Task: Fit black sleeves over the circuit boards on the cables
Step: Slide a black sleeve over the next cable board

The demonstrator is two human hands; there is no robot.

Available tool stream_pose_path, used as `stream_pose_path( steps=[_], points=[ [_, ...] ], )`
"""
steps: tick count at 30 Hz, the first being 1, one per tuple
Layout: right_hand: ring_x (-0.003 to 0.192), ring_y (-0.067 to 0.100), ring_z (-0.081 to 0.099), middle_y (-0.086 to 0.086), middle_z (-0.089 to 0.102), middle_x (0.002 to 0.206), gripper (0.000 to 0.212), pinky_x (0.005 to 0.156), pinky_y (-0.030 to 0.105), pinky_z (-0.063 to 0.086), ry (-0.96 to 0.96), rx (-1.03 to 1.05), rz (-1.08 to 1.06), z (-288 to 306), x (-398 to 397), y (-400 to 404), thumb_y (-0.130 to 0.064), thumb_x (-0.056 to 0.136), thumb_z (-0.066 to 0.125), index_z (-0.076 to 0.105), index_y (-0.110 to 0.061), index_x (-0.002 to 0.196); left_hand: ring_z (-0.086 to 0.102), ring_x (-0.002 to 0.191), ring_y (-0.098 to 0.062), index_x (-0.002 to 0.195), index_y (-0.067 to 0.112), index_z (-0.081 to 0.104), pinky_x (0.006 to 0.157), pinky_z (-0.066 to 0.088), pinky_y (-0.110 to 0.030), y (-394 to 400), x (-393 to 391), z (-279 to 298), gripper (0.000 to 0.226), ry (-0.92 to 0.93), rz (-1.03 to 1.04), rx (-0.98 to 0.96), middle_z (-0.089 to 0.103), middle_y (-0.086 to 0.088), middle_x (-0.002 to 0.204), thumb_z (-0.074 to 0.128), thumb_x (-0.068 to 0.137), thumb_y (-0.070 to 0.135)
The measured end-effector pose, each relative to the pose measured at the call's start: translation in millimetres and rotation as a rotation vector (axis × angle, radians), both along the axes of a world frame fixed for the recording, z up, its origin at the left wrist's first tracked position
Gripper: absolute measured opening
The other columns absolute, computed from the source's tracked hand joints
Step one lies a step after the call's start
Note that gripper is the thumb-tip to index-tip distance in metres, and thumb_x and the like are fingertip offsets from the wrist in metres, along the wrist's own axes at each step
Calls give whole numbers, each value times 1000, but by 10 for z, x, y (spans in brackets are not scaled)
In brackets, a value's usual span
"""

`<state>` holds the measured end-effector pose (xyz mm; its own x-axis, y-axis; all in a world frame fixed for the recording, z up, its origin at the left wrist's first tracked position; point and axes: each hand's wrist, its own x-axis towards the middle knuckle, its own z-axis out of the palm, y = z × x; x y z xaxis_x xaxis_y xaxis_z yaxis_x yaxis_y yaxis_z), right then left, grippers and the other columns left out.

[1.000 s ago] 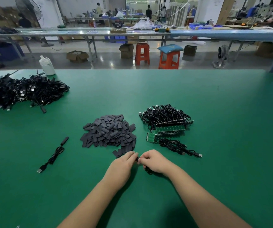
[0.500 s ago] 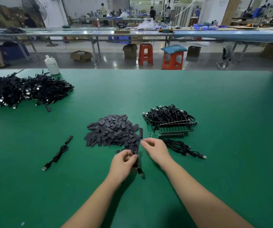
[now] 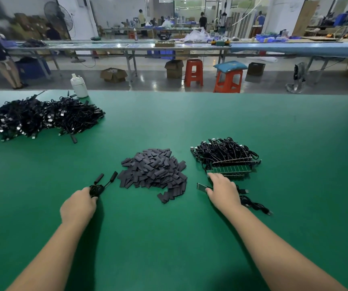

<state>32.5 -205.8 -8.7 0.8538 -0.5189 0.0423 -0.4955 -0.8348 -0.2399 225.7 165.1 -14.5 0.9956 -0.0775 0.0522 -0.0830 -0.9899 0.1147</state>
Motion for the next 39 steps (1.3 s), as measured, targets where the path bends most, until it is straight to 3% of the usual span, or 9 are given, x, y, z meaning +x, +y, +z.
stream_pose_path(
  steps=[6, 9, 12, 16, 19, 22, 26, 31, 39],
  points=[
    [89, 20, 57, -1, 61, 115, 30, 85, 34, 45, 63, 24, -15, -21, -7, 112, -33, 100, 49, 62, -24, 125, 49, 60, -27, 101, 12, 56, 52, 38, -32, -48, -76, -33, 16, -65, 25, -40, 41, -5, 88, 54, 95, 27],
    [78, 20, 55, -1, 59, 99, 21, 64, 29, 42, 57, 112, -36, 36, 23, 169, -29, 98, 46, 64, -22, 106, 51, 59, -27, 108, 12, 61, 52, 38, -31, -243, -192, -27, 19, -119, -72, -111, 48, -5, 90, 53, 95, 23],
    [73, 18, 55, -6, 58, 79, 13, 63, 30, 45, -49, 313, -22, 117, 67, 242, -26, 95, 49, 59, -21, 88, 59, 68, -15, 113, 20, 66, 54, 42, -26, -574, -351, -24, 22, -109, -244, -215, 63, 3, 96, 54, 96, 26],
    [67, 10, 54, -12, 59, 71, 13, 63, 26, 44, -170, 592, 76, 280, 125, 368, -25, 96, 55, 64, -25, 87, 64, 77, -2, 100, 32, 71, 63, 47, -17, -1146, -674, 78, 14, 195, -383, -663, 70, 17, 89, 58, 96, 35],
    [63, 11, 51, -11, 56, 65, 11, 66, 28, 43, -204, 693, 129, 343, 147, 449, -23, 96, 57, 66, -22, 89, 66, 70, -6, 91, 29, 72, 68, 51, -23, -1519, -923, 168, 12, 392, -368, -937, 74, 8, 77, 62, 94, 35],
    [62, 10, 49, -11, 53, 65, 11, 69, 29, 42, -224, 730, 133, 343, 144, 497, -20, 96, 60, 68, -15, 100, 58, 55, -9, 80, 19, 73, 58, 47, -26, -1745, -1071, 220, 16, 426, -286, -1113, 71, 0, 64, 66, 91, 29],
    [54, 0, 42, -13, 48, 58, 3, 59, 20, 37, -235, 639, 118, 335, 91, 496, -22, 93, 63, 65, -21, 91, 51, 48, -6, 78, 11, 70, 49, 39, -18, -1843, -1145, 236, 17, 424, -252, -1157, 63, 4, 56, 70, 89, 24],
    [43, -1, 43, -23, 48, 42, 12, 46, 14, 32, -225, 580, 121, 328, 25, 499, -26, 91, 66, 67, -30, 80, 56, 49, -6, 79, 10, 70, 55, 43, -23, -1863, -1180, 251, 15, 452, -263, -1145, 65, 4, 56, 72, 88, 22],
    [47, 10, 36, -7, 44, 45, 16, 54, 30, 32, -297, 564, 39, 292, -1, 560, -32, 88, 68, 73, -19, 81, 53, 48, -7, 76, 13, 70, 52, 43, -22, -1899, -1209, 274, 16, 383, -255, -1102, 64, 5, 55, 73, 88, 25]
  ],
)
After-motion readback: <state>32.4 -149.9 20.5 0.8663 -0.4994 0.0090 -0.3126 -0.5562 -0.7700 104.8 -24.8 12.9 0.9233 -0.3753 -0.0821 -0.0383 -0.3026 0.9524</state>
